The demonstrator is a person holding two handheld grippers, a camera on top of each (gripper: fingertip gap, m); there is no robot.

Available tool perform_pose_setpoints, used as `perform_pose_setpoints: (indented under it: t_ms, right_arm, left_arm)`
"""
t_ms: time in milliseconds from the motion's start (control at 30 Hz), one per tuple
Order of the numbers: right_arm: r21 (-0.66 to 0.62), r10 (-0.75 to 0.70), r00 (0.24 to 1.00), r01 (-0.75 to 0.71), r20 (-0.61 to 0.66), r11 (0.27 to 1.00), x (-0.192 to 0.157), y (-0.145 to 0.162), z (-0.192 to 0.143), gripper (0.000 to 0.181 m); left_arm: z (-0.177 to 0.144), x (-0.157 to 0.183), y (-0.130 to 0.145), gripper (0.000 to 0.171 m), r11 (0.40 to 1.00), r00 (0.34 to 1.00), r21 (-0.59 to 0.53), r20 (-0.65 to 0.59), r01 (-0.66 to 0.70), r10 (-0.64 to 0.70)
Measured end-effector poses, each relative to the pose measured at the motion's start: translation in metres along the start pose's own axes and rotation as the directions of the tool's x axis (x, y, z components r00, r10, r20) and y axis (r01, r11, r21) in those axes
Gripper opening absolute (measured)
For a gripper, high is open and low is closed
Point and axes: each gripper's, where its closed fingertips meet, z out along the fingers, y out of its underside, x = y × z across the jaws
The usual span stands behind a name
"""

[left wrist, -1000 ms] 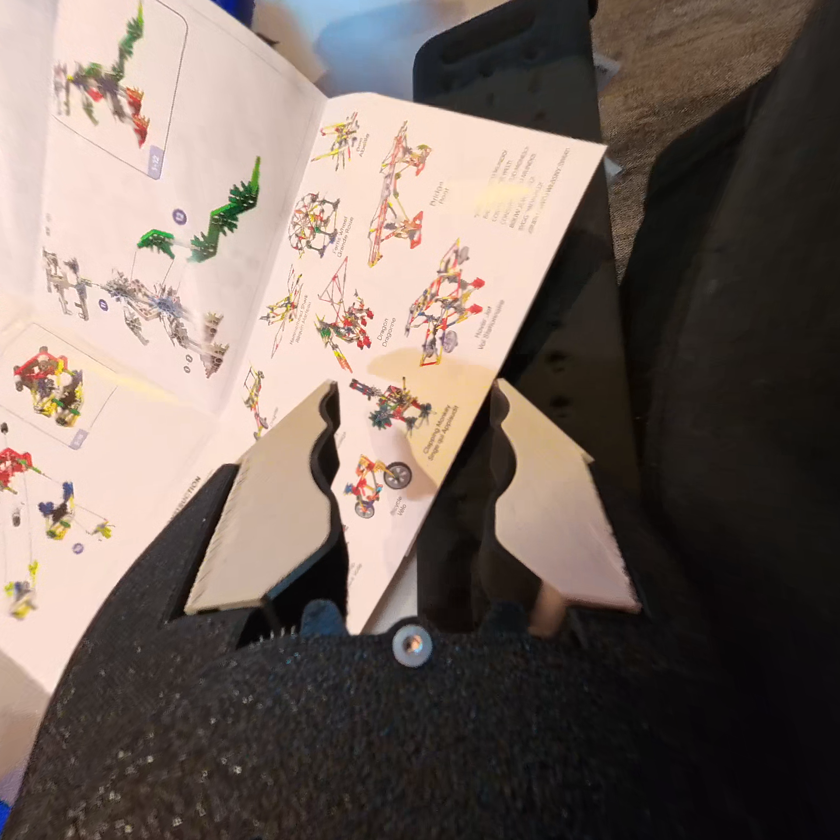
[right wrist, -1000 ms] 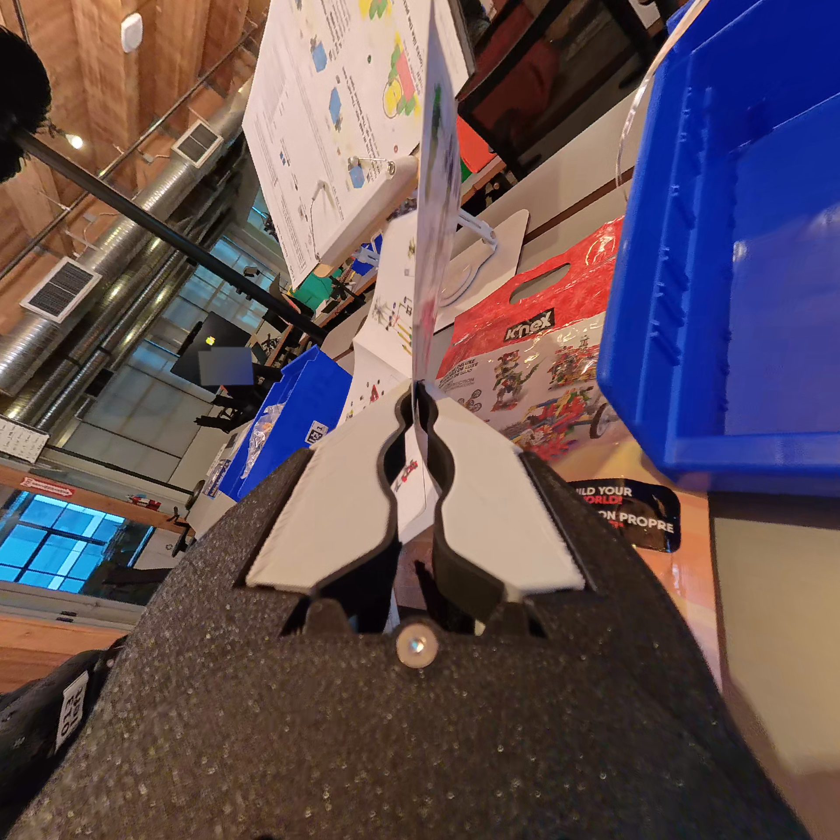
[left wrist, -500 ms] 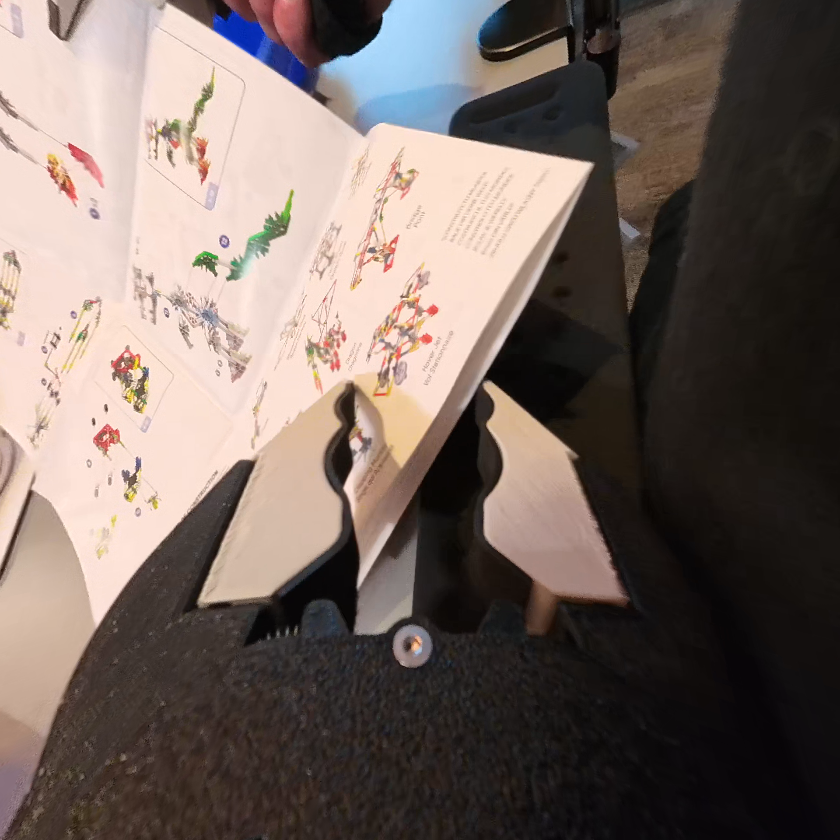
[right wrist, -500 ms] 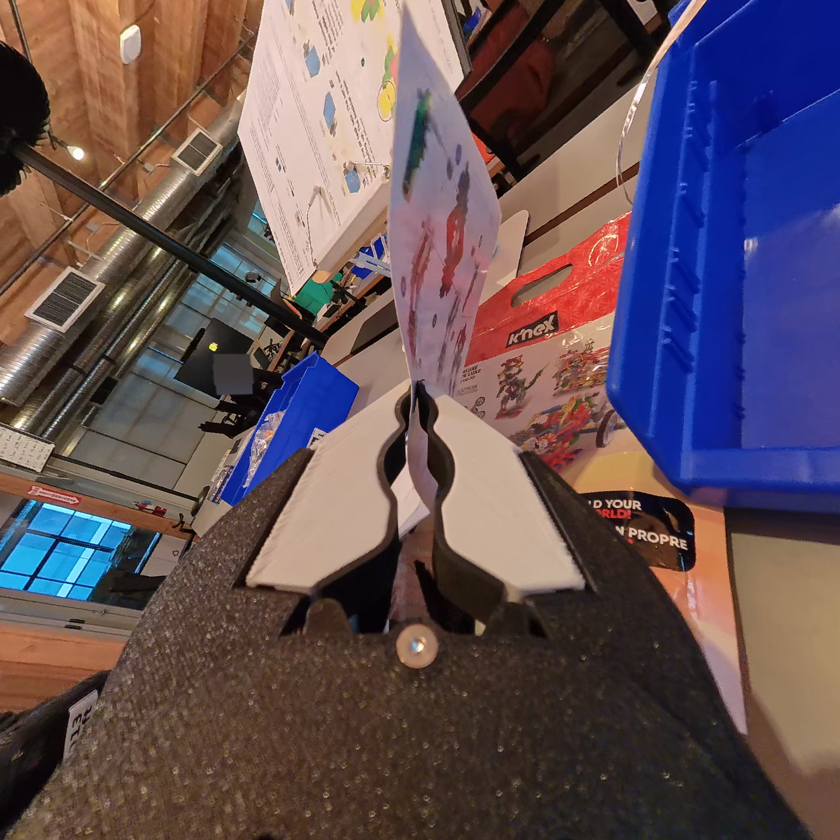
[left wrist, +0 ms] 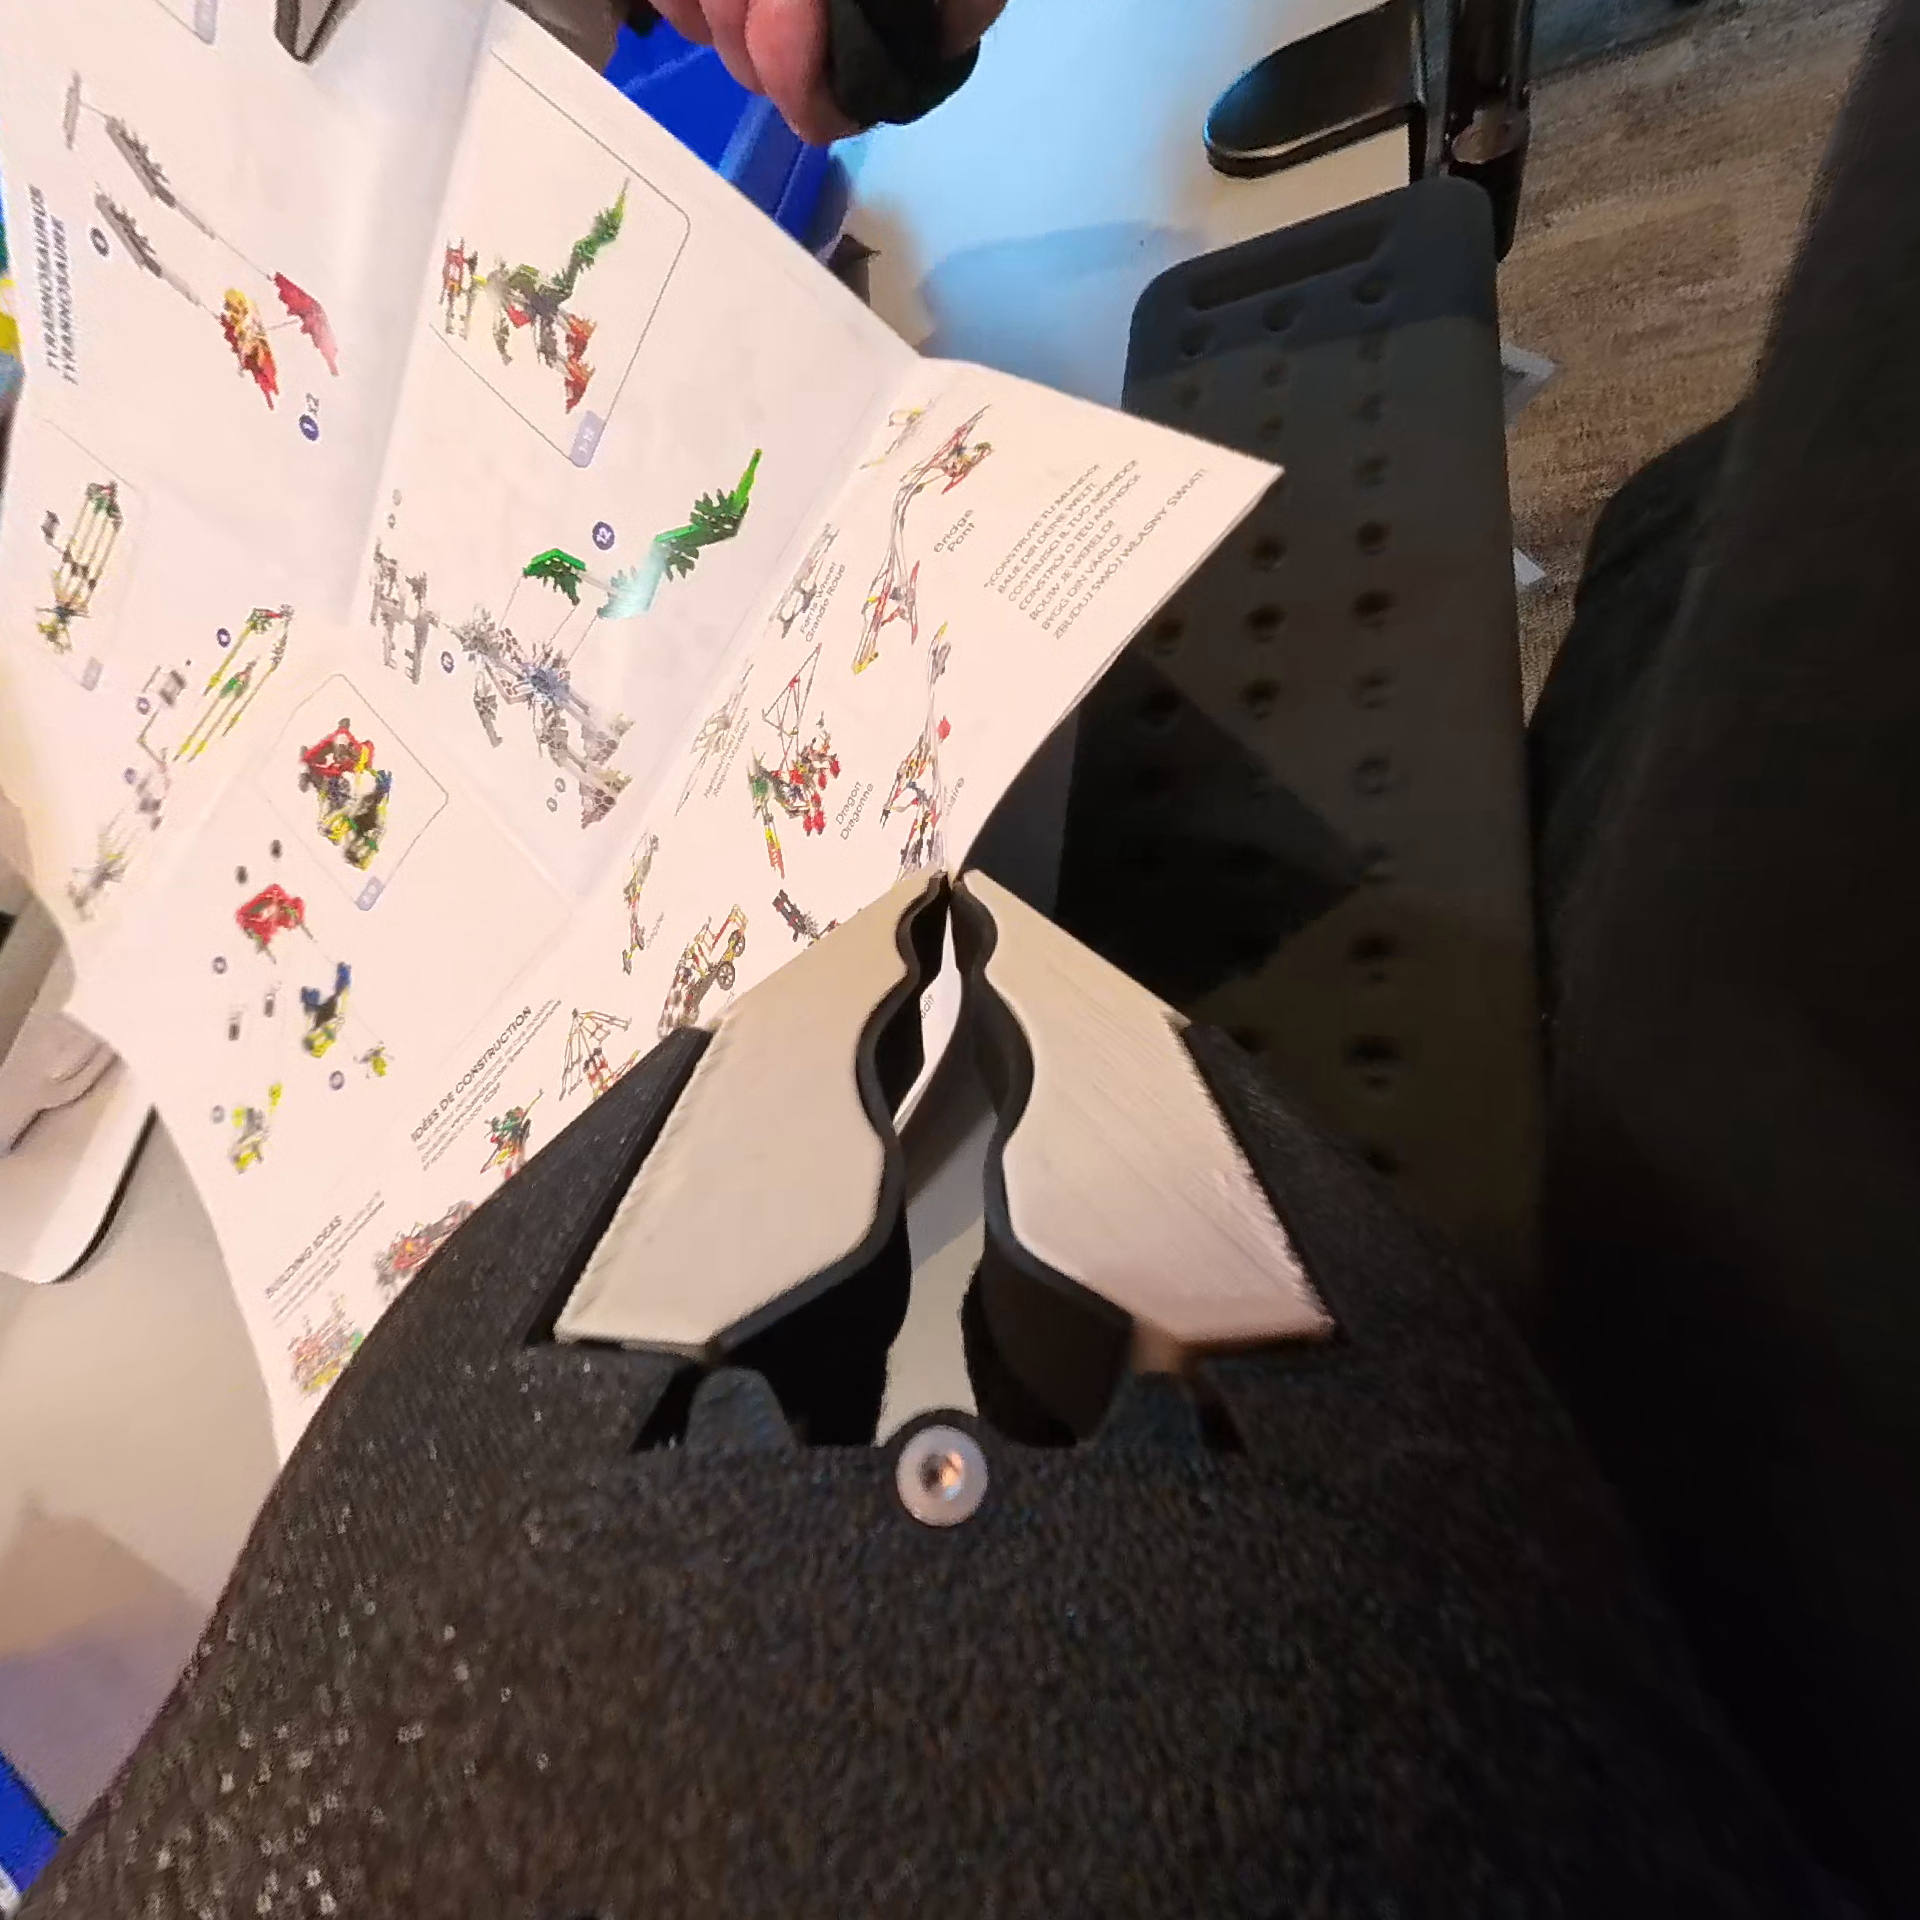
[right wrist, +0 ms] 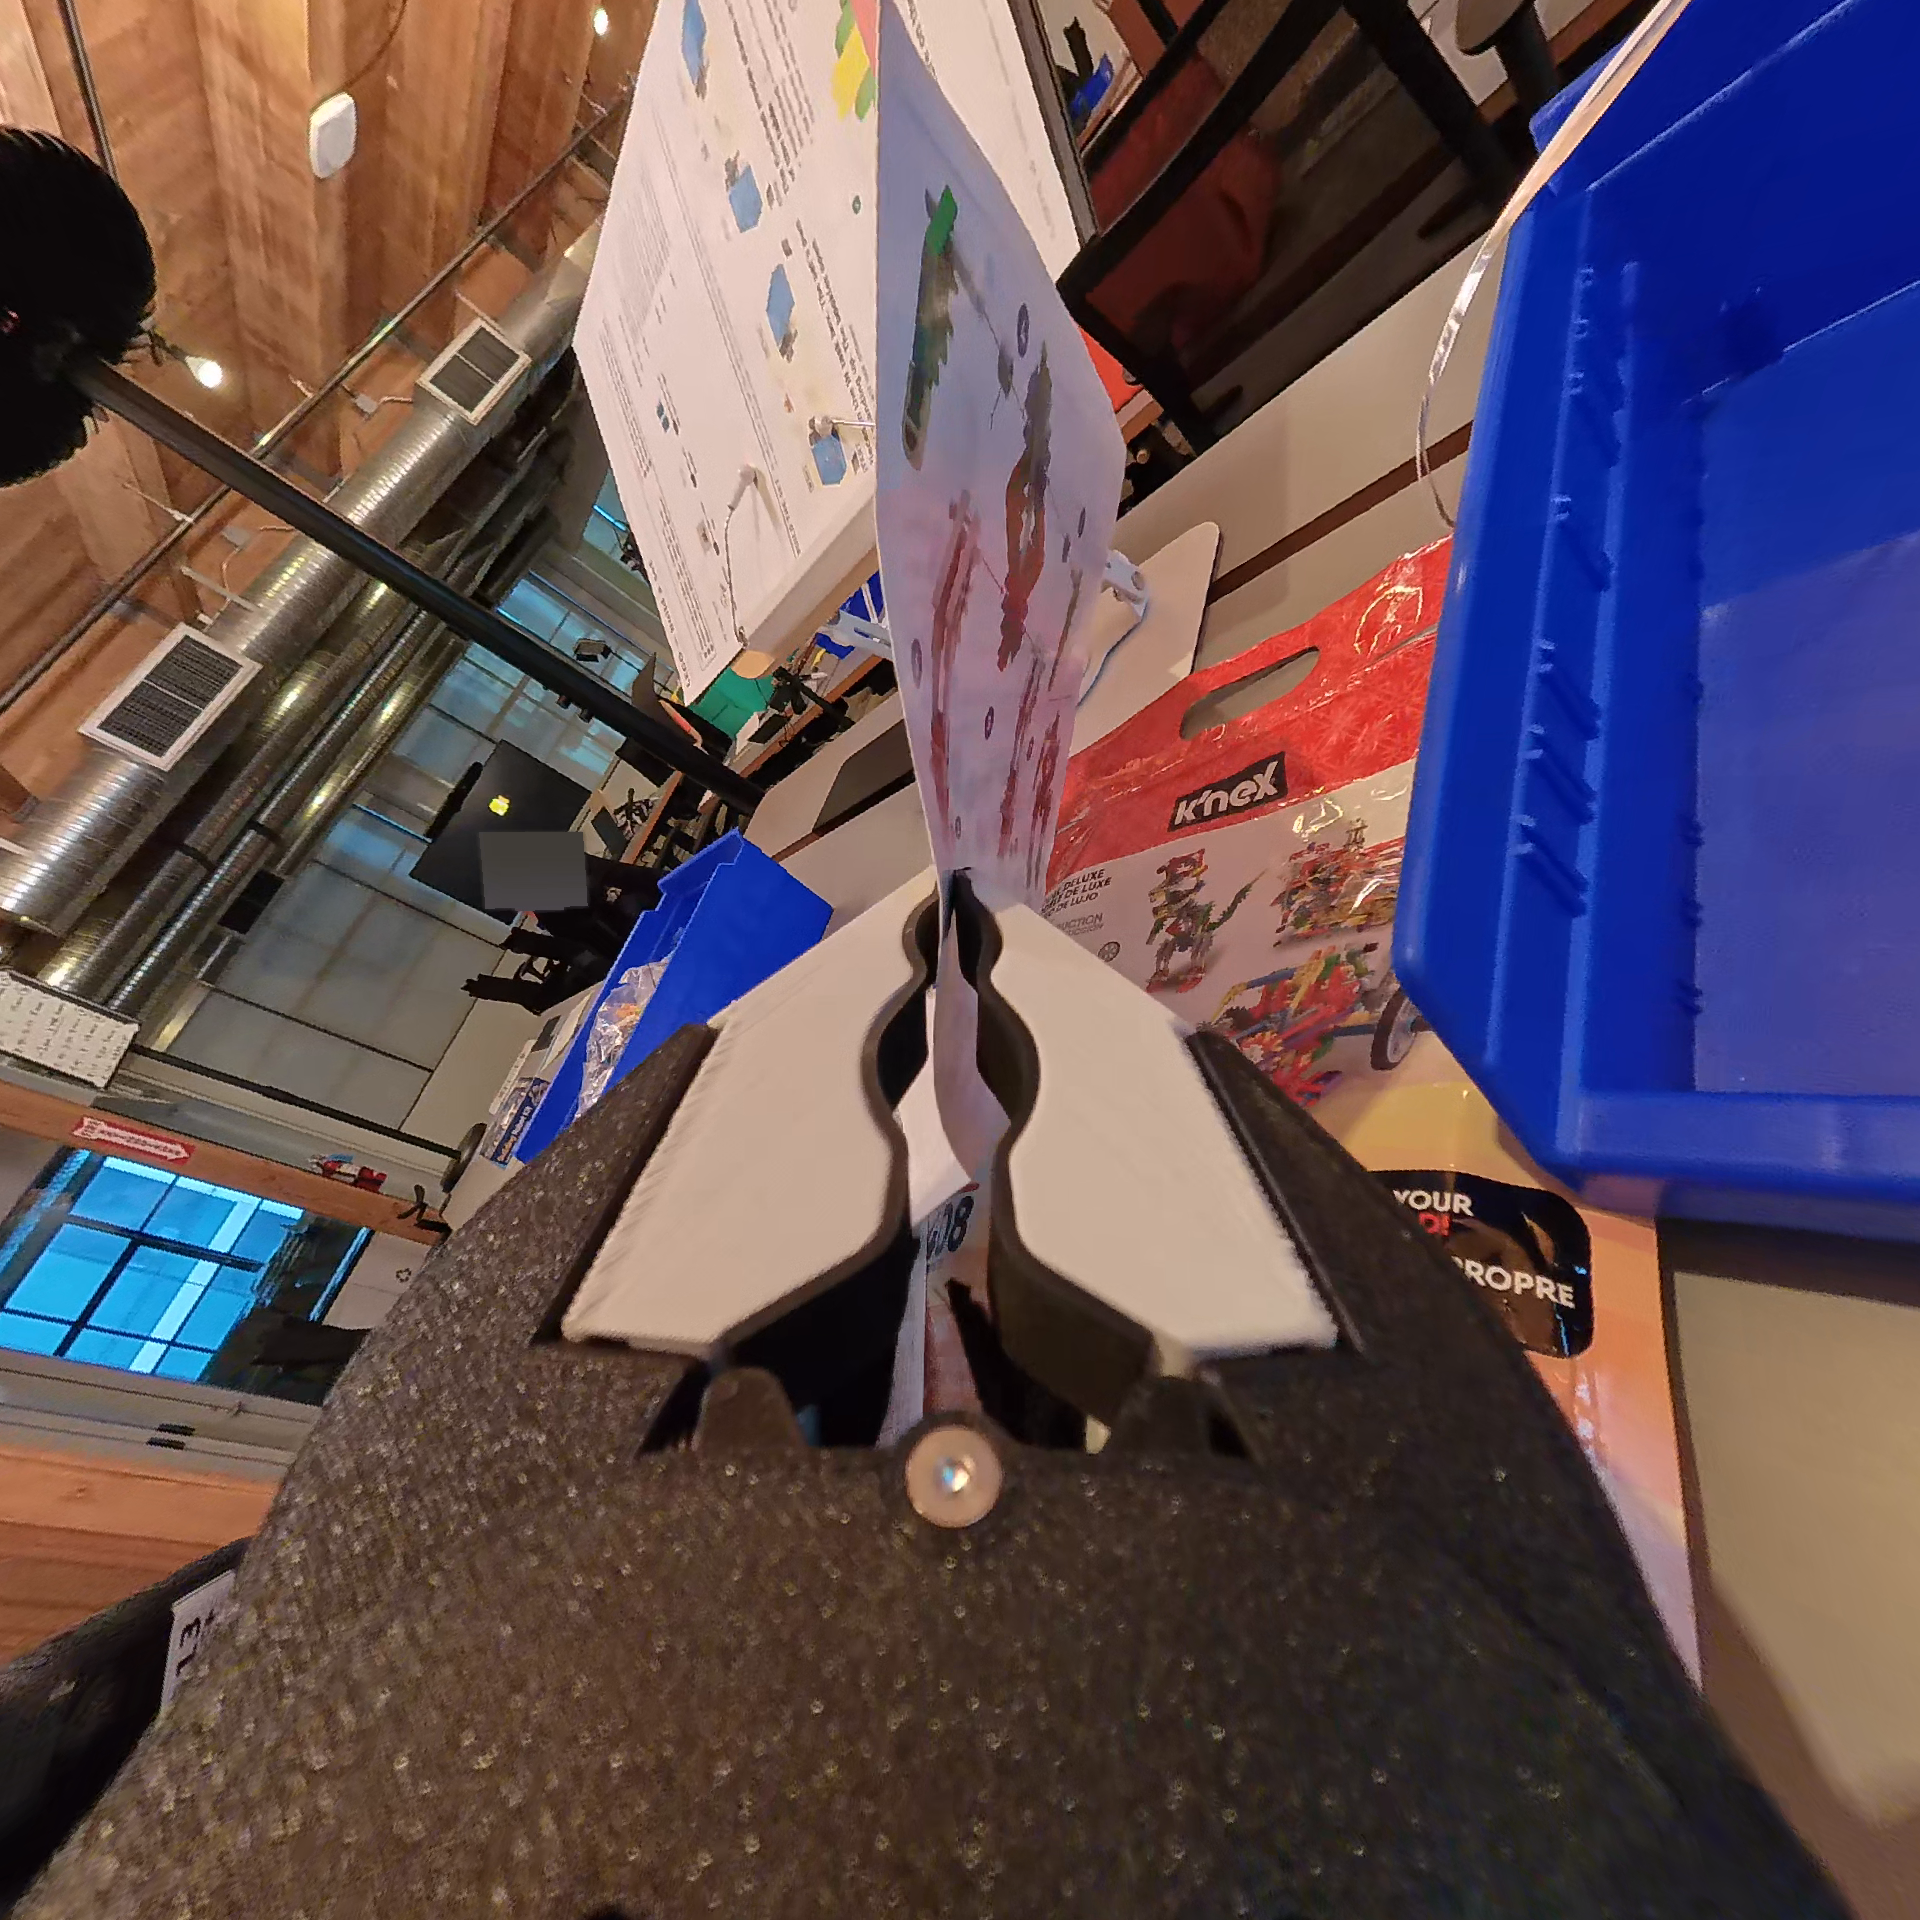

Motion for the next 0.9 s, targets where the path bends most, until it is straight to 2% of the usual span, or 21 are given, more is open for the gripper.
perform_pose_setpoints:
  t_ms: [400,633,700,800,900]
  right_arm:
    - [0.000,-0.009,0.999,0.009,0.037,1.000,-0.012,-0.005,-0.008,0.000]
    - [0.071,-0.029,0.992,0.020,0.122,0.997,-0.045,-0.038,-0.015,0.000]
    - [0.110,-0.054,0.983,0.035,0.175,0.993,-0.068,-0.057,-0.018,0.000]
    - [0.175,-0.149,0.961,0.109,0.234,0.978,-0.115,-0.093,-0.023,0.000]
    - [0.243,-0.280,0.925,0.218,0.258,0.945,-0.173,-0.132,-0.028,0.000]
  left_arm:
    - [-0.037,-0.036,-0.006,0.000,0.991,0.986,0.067,0.108,0.118,-0.125]
    - [-0.067,-0.073,-0.031,0.000,0.944,0.945,0.208,0.153,0.255,-0.288]
    - [-0.074,-0.084,-0.043,0.000,0.910,0.924,0.269,0.133,0.315,-0.359]
    - [-0.087,-0.102,-0.065,0.000,0.800,0.862,0.394,0.038,0.453,-0.506]
    - [-0.093,-0.111,-0.085,0.000,0.688,0.804,0.463,-0.099,0.559,-0.586]
